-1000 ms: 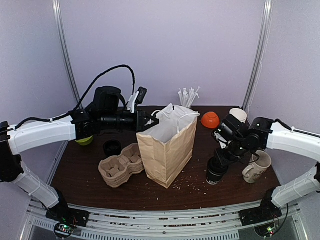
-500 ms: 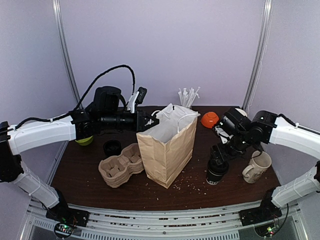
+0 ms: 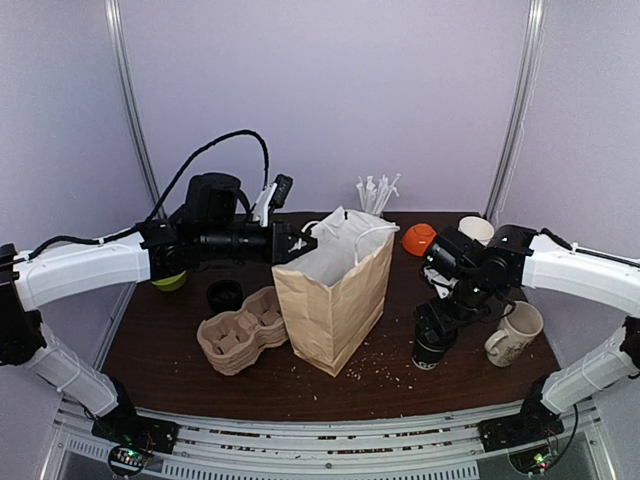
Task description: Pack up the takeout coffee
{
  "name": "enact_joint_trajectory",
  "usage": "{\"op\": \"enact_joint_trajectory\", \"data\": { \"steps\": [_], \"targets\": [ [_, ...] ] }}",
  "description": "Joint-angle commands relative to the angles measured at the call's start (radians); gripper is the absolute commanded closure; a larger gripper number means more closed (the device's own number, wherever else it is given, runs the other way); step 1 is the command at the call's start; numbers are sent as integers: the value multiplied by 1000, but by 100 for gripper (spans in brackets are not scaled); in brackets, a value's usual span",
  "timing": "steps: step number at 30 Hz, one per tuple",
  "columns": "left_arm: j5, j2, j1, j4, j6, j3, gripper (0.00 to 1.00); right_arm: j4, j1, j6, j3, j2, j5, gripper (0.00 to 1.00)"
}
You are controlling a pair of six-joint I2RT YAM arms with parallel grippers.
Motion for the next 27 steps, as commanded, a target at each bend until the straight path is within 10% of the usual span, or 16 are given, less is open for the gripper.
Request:
{"op": "enact_joint_trajectory", "data": {
  "steps": [1,27],
  "targets": [
    [-7,-24,4,25,3,-20,100,22,-5,-3,-8,10,-19,0],
    [-4,-16,4,35,5,-25,100,14,-6,4,46,19,-1,0]
  ]
}}
